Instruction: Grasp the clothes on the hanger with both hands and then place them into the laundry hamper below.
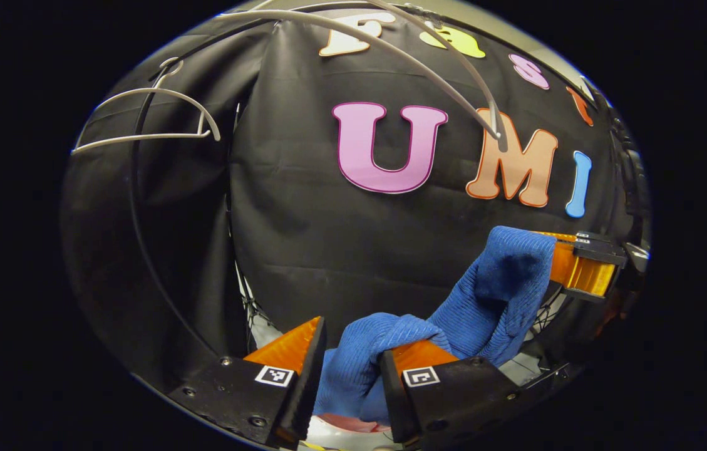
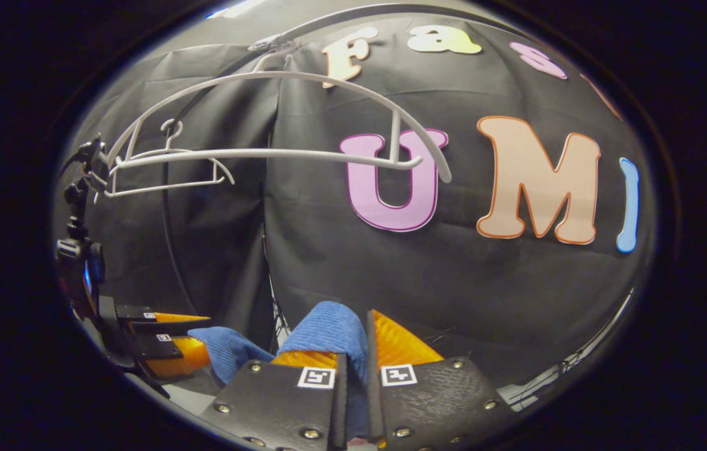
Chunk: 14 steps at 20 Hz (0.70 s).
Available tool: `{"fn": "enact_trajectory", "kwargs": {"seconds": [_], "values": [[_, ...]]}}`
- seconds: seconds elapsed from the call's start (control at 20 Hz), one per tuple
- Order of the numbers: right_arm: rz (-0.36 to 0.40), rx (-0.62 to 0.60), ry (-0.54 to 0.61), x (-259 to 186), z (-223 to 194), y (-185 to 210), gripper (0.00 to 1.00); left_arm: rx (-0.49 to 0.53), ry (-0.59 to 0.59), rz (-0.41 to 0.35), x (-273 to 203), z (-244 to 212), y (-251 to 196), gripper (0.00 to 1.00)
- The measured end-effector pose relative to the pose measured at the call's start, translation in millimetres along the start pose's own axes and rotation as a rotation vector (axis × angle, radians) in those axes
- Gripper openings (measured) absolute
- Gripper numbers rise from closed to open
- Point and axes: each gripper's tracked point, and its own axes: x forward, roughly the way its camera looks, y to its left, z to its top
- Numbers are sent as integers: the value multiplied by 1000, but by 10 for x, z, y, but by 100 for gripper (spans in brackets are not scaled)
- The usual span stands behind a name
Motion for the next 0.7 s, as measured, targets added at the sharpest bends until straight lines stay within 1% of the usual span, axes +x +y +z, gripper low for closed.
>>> {"fn": "enact_trajectory", "kwargs": {"seconds": [0.2,0.45,0.5,0.55,0.6,0.65,0.7], "values": [[9,22,66,56,-276,43,13,7,80,0,95,-243,-15,49],[-1,44,179,83,-742,55,13,6,178,-15,173,-572,-72,50],[1,44,199,83,-821,60,13,6,189,-17,187,-618,-68,44],[2,48,221,83,-904,60,13,6,202,-20,205,-667,-84,50],[1,52,243,81,-996,65,13,4,216,-27,219,-709,-106,44],[1,57,265,80,-1091,76,13,3,217,-35,216,-716,-129,50],[3,58,283,99,-1168,83,13,3,219,-41,231,-712,-151,51]]}}
